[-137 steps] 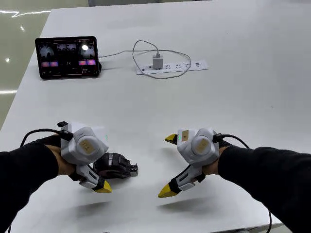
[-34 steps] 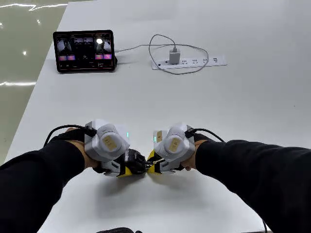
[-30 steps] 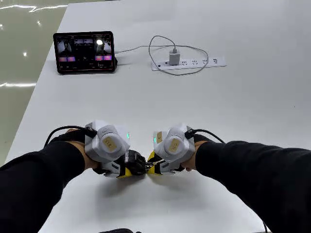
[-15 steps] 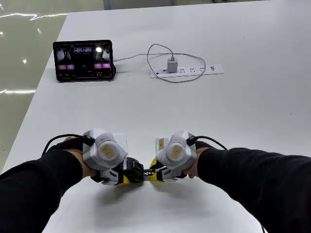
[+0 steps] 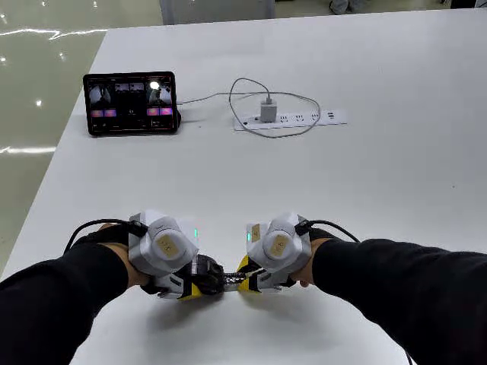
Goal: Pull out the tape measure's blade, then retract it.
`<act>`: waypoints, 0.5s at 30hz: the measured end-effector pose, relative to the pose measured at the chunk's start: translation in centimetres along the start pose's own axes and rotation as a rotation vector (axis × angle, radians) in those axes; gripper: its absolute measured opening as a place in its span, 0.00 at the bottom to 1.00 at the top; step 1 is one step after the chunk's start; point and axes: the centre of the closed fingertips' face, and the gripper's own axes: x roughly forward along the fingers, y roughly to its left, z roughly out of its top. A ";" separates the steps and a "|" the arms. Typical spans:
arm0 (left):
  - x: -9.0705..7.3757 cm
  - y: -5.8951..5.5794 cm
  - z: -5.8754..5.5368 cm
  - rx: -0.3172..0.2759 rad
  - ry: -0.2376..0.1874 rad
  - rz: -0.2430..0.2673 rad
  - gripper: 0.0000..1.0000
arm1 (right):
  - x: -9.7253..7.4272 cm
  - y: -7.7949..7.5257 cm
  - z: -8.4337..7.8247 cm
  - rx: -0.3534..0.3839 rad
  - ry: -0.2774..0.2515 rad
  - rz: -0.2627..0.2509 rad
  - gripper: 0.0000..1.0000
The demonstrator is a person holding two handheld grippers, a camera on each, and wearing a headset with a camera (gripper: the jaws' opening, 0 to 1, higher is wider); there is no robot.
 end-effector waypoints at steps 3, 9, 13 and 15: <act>0.0 0.0 0.0 0.000 0.001 0.000 0.34 | 0.0 0.0 0.0 0.000 0.001 0.000 0.11; 0.0 0.0 -0.1 -0.001 0.003 0.001 0.34 | -0.3 0.0 -0.5 0.000 0.010 -0.001 0.11; 0.1 0.0 -0.2 -0.003 0.004 0.001 0.34 | -0.5 -0.1 -0.8 0.003 0.009 -0.004 0.11; 0.1 0.1 -0.2 -0.004 0.005 0.001 0.34 | -0.6 0.0 -0.9 0.006 0.009 -0.006 0.11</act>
